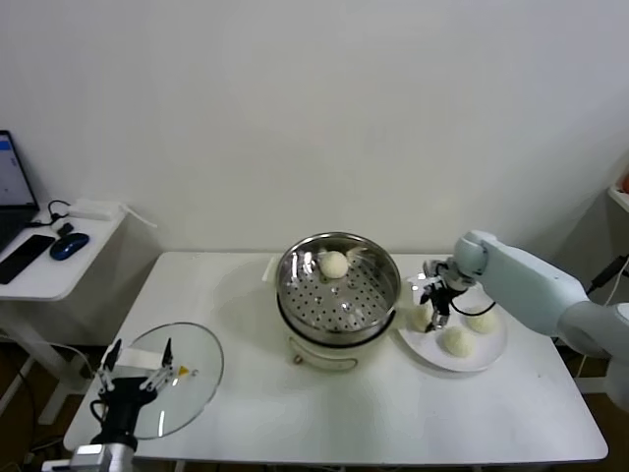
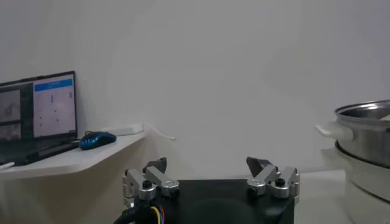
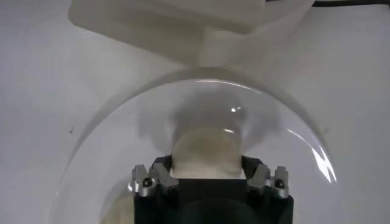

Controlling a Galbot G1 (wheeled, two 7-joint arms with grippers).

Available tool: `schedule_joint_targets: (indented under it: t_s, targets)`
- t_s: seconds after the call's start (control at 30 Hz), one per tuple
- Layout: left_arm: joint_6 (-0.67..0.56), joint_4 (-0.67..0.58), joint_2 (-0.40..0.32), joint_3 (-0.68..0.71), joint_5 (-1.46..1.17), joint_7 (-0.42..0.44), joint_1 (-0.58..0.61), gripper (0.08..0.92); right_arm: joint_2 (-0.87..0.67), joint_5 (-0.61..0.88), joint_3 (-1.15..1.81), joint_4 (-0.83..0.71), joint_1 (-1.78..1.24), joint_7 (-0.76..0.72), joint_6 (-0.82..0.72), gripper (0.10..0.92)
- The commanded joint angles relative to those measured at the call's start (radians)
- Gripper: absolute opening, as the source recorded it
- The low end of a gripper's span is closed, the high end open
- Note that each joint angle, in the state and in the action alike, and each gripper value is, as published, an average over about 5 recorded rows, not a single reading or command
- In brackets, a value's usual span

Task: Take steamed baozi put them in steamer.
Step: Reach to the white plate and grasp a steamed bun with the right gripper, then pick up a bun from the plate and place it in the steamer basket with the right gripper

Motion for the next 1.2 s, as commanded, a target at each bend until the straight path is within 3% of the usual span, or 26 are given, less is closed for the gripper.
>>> schedule_joint_targets:
  t_s: [0.03, 0.5, 0.87, 1.2]
  targets:
    - [0.000, 0.000, 0.000, -0.001, 0.001, 0.000, 0.001, 0.823, 0.002, -0.003, 0.007, -0.004, -0.004, -0.002, 0.002, 0.703]
    - [-0.001, 0.001, 0.003, -0.005, -0.003, 0.000, 0.003, 0.823, -0.049, 0.061, -0.032, 0.078, 0.074, 0.001, -0.013, 0.679]
    - [0.009, -0.008, 0.000, 0.007, 0.011, -0.001, -0.001, 0.823, -0.166, 0.341, -0.303, 0.279, 0.436, -0.010, -0.038, 0.679]
    - [0.010, -0.014, -0.002, 0.014, 0.023, -0.003, 0.006, 0.823, -0.140, 0.617, -0.482, 0.458, 0.706, -0.001, -0.075, 0.679]
